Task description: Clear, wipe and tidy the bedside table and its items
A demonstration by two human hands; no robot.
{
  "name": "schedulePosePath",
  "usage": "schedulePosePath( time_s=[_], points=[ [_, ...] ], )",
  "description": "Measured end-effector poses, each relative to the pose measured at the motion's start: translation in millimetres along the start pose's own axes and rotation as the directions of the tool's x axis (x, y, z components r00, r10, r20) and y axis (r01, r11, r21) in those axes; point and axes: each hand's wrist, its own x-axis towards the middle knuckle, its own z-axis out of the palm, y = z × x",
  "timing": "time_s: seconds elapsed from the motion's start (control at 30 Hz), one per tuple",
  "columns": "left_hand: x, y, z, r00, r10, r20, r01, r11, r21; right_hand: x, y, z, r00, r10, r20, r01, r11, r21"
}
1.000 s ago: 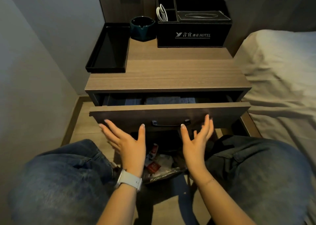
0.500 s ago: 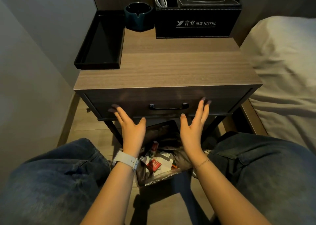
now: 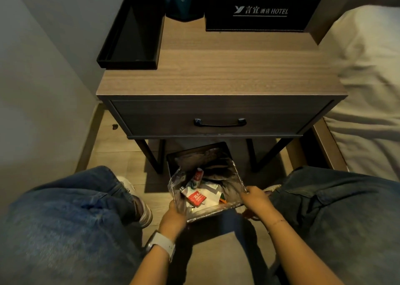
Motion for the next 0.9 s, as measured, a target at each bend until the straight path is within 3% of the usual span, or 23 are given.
schedulePosePath(
  time_s=[0.13,0.23,0.37,0.43,0.57,0.63,0.8,0.9],
  points=[
    [9.9,8.8,-3.6,0.996,0.080,-0.024,-0.084,0.968,-0.236,11.0,0.4,7.0,1.000,-0.018,0.016,0.011,0.931,0.366],
    [19.1,27.1,-11.2,0.986,0.127,-0.105,-0.160,0.888,-0.432,19.3,-10.9,7.8,1.000,0.000,0.015,-0.010,0.760,0.649],
    [42.6,55.5,-17.2,0.967,0.180,-0.180,-0.250,0.798,-0.547,39.1,-31.4,8.2,1.000,0.003,-0.026,0.020,0.553,0.833],
    [55.7,71.0,-18.8,0.962,0.196,-0.191,-0.271,0.766,-0.582,54.3,-40.9,7.3,0.997,-0.004,-0.072,0.065,0.465,0.883],
    [76.8,111.7,-26.1,0.985,0.119,-0.127,-0.175,0.663,-0.728,82.8,-59.6,1.3,0.993,-0.027,-0.115,0.117,0.312,0.943],
    [85.6,128.1,-30.6,0.986,0.149,-0.069,-0.154,0.695,-0.702,96.3,-68.4,-2.4,0.993,-0.022,-0.118,0.120,0.234,0.965],
    [96.4,137.9,-36.3,0.986,0.160,0.057,-0.095,0.798,-0.596,113.1,-79.0,-9.4,0.992,-0.018,-0.129,0.129,0.222,0.966],
    [93.6,130.7,-31.0,0.973,0.226,0.040,-0.148,0.751,-0.643,109.7,-75.3,-9.3,0.991,-0.059,-0.124,0.132,0.169,0.977]
  ],
)
